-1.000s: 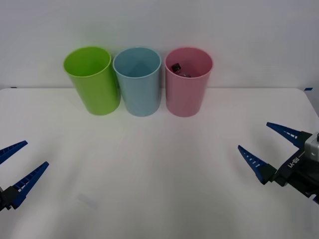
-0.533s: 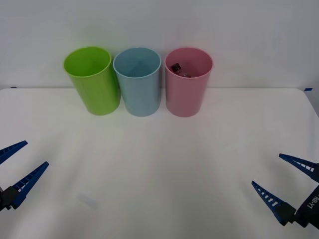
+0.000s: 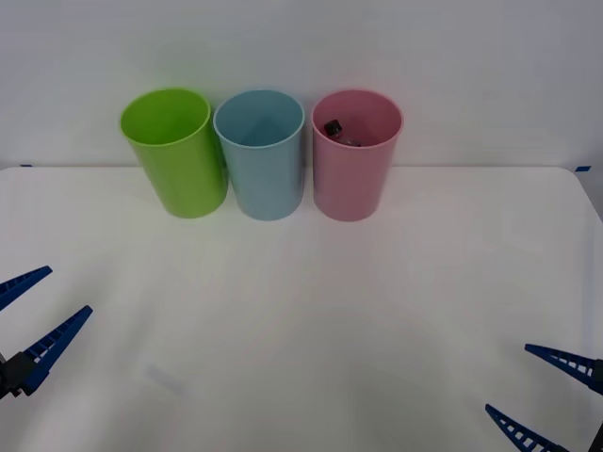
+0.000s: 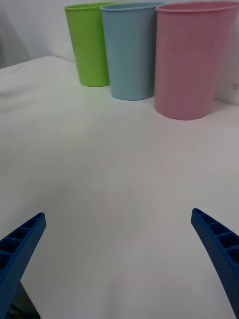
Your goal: Grasp the object on the table and drop it into the matching bin: aluminum can to the light blue bin, PET bottle to the pink bin.
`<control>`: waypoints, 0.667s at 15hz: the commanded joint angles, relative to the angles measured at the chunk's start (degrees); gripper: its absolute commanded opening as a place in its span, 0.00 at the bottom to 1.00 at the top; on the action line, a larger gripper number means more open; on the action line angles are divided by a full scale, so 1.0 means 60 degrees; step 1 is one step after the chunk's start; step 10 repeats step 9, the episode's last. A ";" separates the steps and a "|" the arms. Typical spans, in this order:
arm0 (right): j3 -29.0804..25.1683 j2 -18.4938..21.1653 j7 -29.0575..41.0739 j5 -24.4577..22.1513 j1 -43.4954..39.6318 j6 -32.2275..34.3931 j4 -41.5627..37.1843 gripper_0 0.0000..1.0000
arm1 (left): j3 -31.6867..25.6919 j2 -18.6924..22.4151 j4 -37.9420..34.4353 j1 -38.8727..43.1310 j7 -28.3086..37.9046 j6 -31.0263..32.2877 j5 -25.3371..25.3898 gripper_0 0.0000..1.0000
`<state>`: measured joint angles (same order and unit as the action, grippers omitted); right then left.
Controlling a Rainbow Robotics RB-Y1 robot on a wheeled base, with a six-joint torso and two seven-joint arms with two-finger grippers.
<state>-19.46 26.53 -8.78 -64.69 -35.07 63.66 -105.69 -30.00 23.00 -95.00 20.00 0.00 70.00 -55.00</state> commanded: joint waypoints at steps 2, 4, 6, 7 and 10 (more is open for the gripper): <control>-0.0067 0.0001 -0.0148 -0.0145 -0.0073 0.0508 0.0374 1.00 | 0.0000 0.0000 0.0000 0.0000 0.0000 0.0000 0.0000 1.00; -0.0067 0.0001 -0.0148 -0.0277 -0.0146 0.0655 0.0418 1.00 | 0.0000 0.0000 0.0000 0.0000 0.0000 0.0000 0.0000 1.00; -0.0067 0.0001 -0.0148 -0.0277 -0.0176 0.0699 0.0418 1.00 | 0.0000 0.0000 0.0000 0.0000 0.0000 0.0000 0.0000 1.00; -0.0067 0.0001 -0.0148 -0.0277 -0.0176 0.0699 0.0418 1.00 | 0.0000 0.0000 0.0000 0.0000 0.0000 0.0000 0.0000 1.00; -0.0067 0.0001 -0.0148 -0.0277 -0.0176 0.0699 0.0418 1.00 | 0.0000 0.0000 0.0000 0.0000 0.0000 0.0000 0.0000 1.00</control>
